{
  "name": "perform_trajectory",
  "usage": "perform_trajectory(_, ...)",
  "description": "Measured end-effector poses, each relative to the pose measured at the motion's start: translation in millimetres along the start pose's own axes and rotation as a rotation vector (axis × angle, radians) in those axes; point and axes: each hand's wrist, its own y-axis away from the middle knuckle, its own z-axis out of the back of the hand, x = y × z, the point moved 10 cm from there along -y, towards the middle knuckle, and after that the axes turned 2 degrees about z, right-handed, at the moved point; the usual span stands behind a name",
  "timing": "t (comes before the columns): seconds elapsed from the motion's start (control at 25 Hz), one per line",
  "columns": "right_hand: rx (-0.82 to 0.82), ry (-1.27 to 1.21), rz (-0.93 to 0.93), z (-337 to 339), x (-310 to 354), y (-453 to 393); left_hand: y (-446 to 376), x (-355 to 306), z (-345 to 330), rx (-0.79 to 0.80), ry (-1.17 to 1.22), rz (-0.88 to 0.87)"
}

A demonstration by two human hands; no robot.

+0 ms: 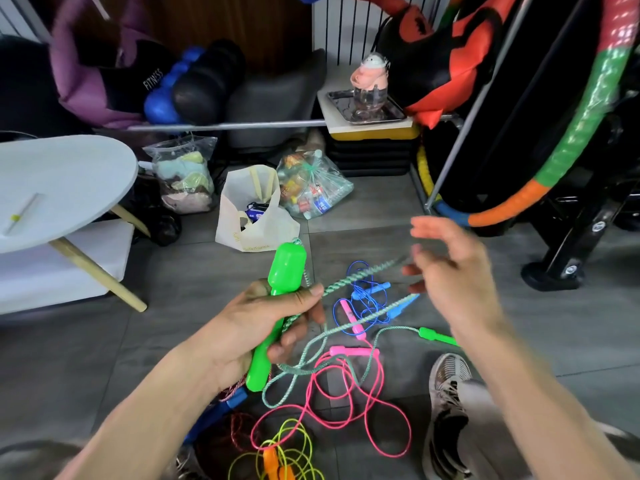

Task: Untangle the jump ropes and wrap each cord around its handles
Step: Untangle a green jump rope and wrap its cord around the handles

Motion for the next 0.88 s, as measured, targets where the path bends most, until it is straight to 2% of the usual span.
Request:
perform_trajectory(0.12,0.629,-0.175,-0.119,-84,1,50,-2,3,-4,-0.012,0.029,0.016)
perform_trajectory(0.16,0.750,-0.184,-0.145,-98,2,63,-3,4,-5,-0.014,0.024,0.020)
perform_trajectory(0.2,0.754,-0.144,-0.147,-98,1,64,-4,5,-6,-0.011,0.019,0.027)
perform_trajectory(0.24,0.660,-0.048,-0.111,-87,-4,52,-5,6,-7,-0.006,0.021,0.031)
perform_trajectory(0.36,0.148,0.427,0.171,-19,7,1,-6,7,-7,0.004,0.052,0.033)
perform_trajectory(0.4,0.019,0.493,0.191,2,9,-8,-6,6,-6,0.003,0.048,0.030)
perform_trajectory(0.48,-0.106,0.565,0.154,22,7,-12,-6,4,-3,-0.004,0.034,0.027)
perform_trajectory(0.52,-0.074,0.574,0.151,16,8,-9,-5,3,-2,-0.004,0.031,0.023)
perform_trajectory(0.56,0.033,0.504,0.135,0,6,-3,-4,2,-2,-0.002,0.029,0.018)
perform_trajectory(0.68,0.578,0.020,-0.099,-74,-6,44,-3,0,-4,0.014,0.022,0.010)
perform_trajectory(0.72,0.687,-0.036,-0.143,-86,-5,56,-3,0,-5,0.021,0.016,0.010)
perform_trajectory(0.76,0.704,-0.028,-0.151,-87,-6,58,-3,0,-7,0.026,0.006,0.010)
perform_trajectory(0.8,0.646,-0.008,-0.145,-79,-8,50,-2,1,-8,0.032,-0.008,0.008)
perform_trajectory(0.88,0.436,0.049,-0.100,-50,-6,27,-1,1,-9,0.037,-0.025,0.004)
